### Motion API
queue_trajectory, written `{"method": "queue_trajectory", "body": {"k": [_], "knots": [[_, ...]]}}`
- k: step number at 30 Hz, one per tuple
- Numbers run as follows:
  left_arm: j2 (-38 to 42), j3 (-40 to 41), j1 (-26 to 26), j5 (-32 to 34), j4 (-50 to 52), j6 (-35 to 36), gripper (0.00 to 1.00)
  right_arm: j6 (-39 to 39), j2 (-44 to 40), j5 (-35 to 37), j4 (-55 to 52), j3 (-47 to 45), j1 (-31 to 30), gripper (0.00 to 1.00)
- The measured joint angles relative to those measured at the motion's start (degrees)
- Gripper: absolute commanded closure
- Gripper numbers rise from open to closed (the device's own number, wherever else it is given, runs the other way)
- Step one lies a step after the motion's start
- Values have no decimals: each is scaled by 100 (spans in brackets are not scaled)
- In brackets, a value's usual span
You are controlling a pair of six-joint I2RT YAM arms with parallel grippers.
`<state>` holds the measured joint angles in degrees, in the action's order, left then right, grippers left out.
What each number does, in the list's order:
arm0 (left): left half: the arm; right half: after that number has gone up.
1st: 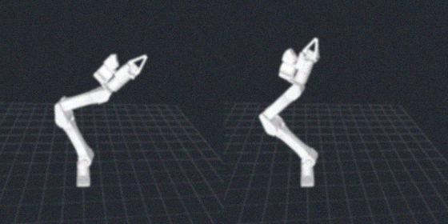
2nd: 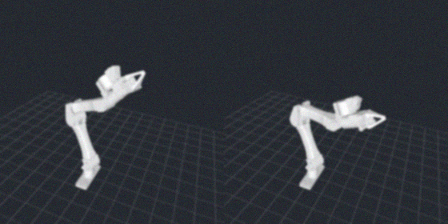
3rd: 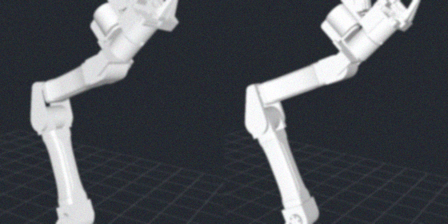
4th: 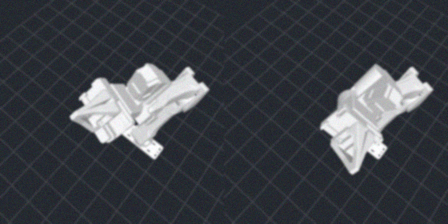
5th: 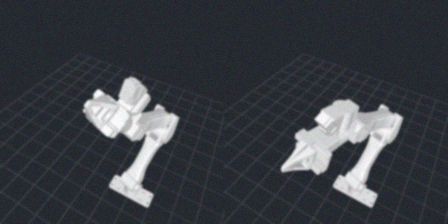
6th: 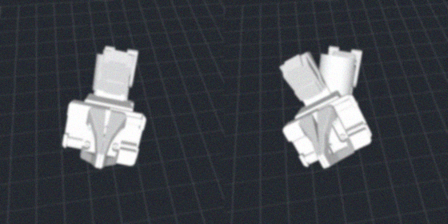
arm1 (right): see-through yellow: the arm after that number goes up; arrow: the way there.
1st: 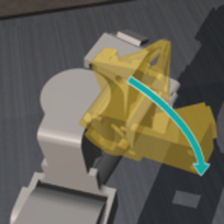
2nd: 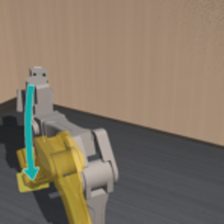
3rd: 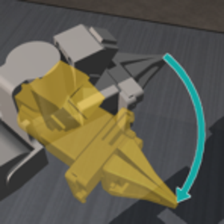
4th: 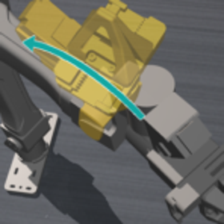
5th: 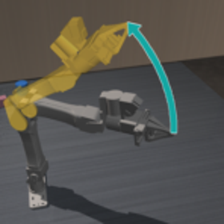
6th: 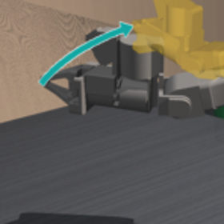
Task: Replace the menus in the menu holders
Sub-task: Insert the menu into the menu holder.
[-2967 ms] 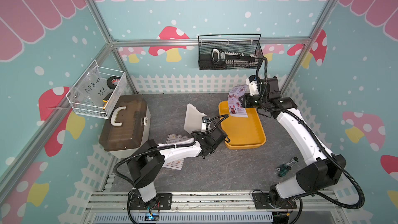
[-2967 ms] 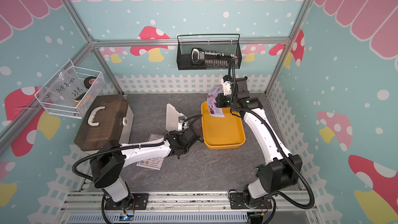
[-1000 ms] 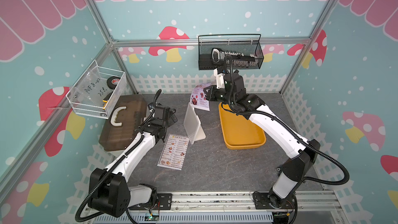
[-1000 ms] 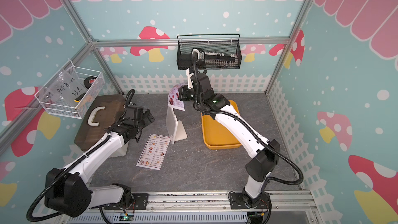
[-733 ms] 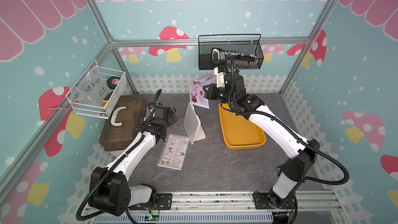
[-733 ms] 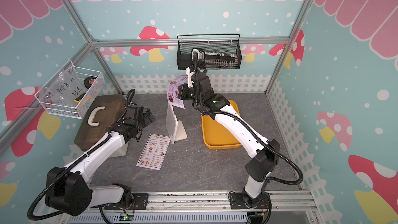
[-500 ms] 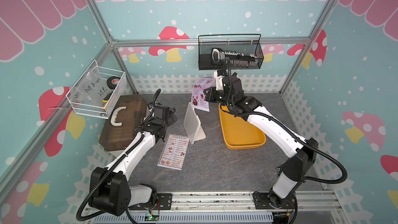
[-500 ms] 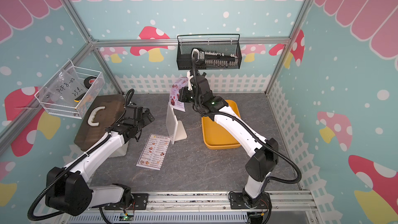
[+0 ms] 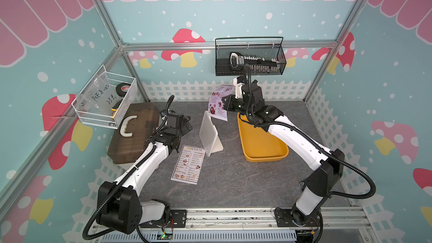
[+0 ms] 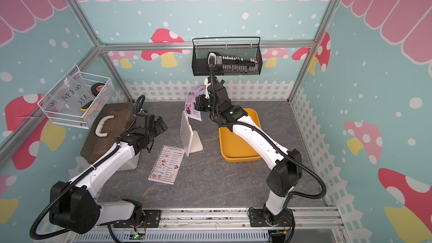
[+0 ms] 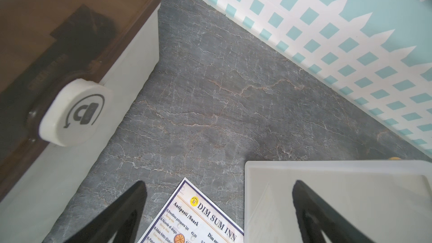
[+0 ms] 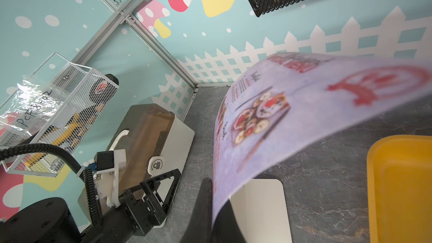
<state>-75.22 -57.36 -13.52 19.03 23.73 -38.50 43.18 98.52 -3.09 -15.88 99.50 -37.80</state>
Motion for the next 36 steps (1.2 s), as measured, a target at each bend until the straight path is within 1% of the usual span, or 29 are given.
{"method": "queue_trajectory", "body": {"k": [36], "knots": [[0,-2,0,46,0,37,2,170,-2,-96,262,-278,70,100]]}}
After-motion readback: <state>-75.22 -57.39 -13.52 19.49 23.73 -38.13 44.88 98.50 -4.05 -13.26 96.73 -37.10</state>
